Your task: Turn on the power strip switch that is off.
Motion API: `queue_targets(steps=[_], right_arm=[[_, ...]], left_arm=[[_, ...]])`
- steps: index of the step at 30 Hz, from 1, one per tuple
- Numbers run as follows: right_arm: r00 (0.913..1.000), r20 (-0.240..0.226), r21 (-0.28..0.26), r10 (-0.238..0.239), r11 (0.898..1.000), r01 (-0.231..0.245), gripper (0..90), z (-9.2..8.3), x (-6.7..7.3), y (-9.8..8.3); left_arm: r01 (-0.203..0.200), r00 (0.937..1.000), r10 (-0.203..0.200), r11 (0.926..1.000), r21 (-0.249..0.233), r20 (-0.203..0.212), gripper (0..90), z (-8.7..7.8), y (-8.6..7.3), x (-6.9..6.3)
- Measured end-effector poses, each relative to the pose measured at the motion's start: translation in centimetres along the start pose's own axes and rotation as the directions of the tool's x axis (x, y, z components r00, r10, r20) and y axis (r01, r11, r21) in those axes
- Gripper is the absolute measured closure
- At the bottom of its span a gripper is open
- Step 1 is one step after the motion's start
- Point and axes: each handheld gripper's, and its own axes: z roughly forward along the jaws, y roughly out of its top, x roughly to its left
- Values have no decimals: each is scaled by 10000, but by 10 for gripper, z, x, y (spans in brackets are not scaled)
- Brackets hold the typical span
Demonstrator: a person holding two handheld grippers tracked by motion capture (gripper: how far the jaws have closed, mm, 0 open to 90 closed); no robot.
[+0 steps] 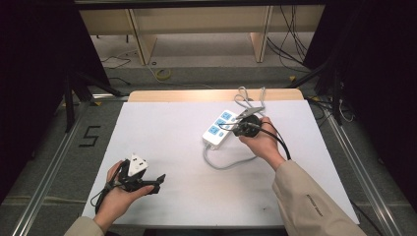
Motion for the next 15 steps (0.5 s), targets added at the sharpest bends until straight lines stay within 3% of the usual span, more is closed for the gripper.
queue_targets(steps=[15], right_arm=[[10000,-69,116,-9,9999,10,900,12,1,12]], left_arm=[[7,10000,-7,10000,-3,19,142,0,0,0]])
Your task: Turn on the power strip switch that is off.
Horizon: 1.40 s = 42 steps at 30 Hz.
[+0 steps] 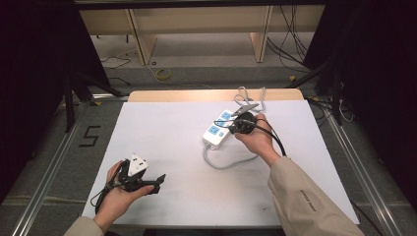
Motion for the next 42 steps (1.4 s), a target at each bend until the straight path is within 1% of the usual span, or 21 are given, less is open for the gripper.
queue_targets(steps=[14,21,25,30,33,42], right_arm=[[10000,-18,147,46,9999,-46,900,5,-2,4],[10000,-11,148,-21,9999,21,900,8,-3,7],[10000,1,233,48,9997,-48,900,11,-2,8],[10000,0,268,9,9996,-9,900,14,-3,9],[10000,-12,307,76,9995,-75,900,16,-3,11],[10000,10,340,82,9994,-82,900,20,-3,13]], left_arm=[[-2,10000,2,10000,-2,8,143,0,0,0],[6,10000,-6,10000,-5,11,143,0,0,0],[8,10000,-8,10000,-8,20,144,0,0,0],[7,10000,-7,10000,-10,25,143,0,0,0],[1,10000,-1,10000,-6,30,144,0,0,0],[4,10000,-4,10000,-10,38,144,0,0,0]])
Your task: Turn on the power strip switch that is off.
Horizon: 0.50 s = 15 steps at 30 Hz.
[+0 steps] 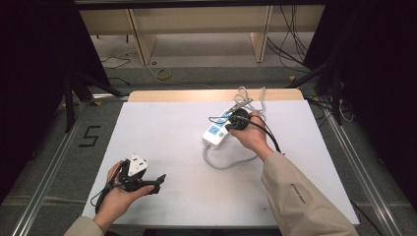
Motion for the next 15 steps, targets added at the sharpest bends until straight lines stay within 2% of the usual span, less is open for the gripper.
queue_targets(steps=[15], right_arm=[[10000,-71,129,45,9999,-44,900,9,3,7]], left_arm=[[-4,10000,4,10000,-3,14,144,0,0,0]])
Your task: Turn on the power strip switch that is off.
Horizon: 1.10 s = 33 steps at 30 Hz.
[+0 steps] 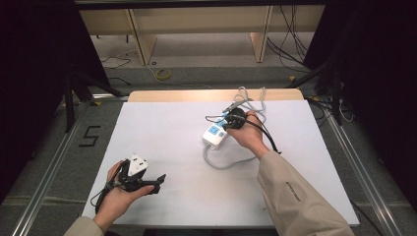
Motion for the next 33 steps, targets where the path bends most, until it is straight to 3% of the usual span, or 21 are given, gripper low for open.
queue_targets(steps=[33], right_arm=[[9997,-158,497,-203,9985,211,900,18,9,7]], left_arm=[[-20,10000,20,10000,3,21,144,0,0,0]])
